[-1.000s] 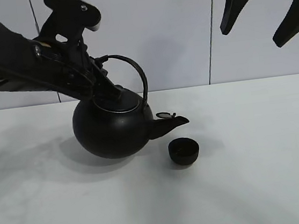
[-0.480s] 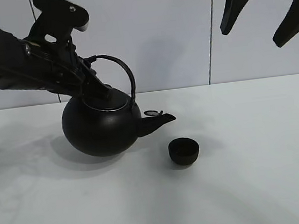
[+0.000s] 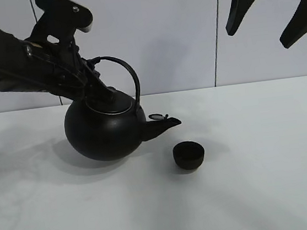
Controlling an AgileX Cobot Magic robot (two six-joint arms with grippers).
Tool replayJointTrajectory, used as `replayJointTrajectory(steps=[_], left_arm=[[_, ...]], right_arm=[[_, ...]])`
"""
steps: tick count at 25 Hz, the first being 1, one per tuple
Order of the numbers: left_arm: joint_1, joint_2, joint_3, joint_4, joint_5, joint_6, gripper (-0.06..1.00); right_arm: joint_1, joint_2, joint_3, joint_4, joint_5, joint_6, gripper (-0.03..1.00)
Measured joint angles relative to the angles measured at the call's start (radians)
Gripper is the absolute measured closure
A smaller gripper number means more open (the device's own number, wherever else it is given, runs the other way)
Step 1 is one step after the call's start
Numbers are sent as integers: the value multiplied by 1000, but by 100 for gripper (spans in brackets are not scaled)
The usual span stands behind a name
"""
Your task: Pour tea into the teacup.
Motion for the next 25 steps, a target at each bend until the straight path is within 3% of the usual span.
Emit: replayJointTrajectory(steps=[25], left_arm=[[0,0,0,6,1,71,84]], right_arm=[[0,0,0,0,-2,0,41]])
